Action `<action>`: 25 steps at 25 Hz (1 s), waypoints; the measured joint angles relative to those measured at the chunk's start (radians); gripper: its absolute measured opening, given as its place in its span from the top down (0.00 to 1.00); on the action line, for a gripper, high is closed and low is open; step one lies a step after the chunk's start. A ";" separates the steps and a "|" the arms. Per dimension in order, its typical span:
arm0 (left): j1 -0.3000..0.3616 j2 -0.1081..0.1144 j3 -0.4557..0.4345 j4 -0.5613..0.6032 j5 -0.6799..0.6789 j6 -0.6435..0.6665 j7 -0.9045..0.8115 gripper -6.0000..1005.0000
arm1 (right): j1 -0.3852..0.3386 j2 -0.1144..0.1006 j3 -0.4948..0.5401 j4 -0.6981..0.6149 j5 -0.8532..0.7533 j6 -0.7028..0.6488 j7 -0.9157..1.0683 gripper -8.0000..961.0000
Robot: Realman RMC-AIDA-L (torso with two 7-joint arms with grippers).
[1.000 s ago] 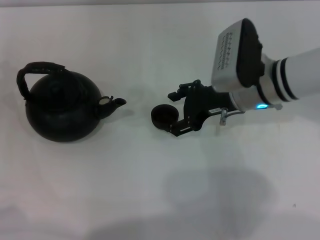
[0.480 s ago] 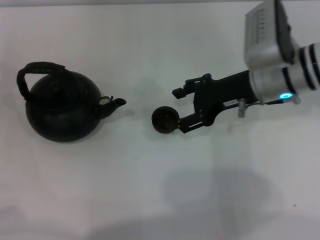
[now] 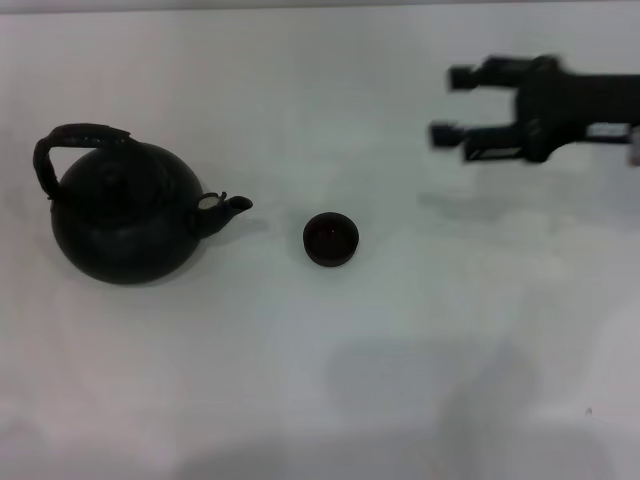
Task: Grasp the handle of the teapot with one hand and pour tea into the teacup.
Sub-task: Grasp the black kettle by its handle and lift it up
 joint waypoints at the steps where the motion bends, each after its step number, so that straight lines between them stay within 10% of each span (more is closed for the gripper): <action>1: 0.008 0.000 0.000 0.000 0.000 0.016 0.000 0.30 | -0.010 0.000 0.044 0.019 0.010 0.007 -0.026 0.11; 13: 0.107 -0.002 0.000 -0.010 0.096 0.248 -0.001 0.30 | -0.054 -0.001 0.455 0.443 0.093 -0.073 -0.501 0.11; 25: 0.198 0.009 0.001 -0.011 0.409 0.493 -0.148 0.30 | -0.042 0.003 0.464 0.539 0.090 -0.245 -0.590 0.11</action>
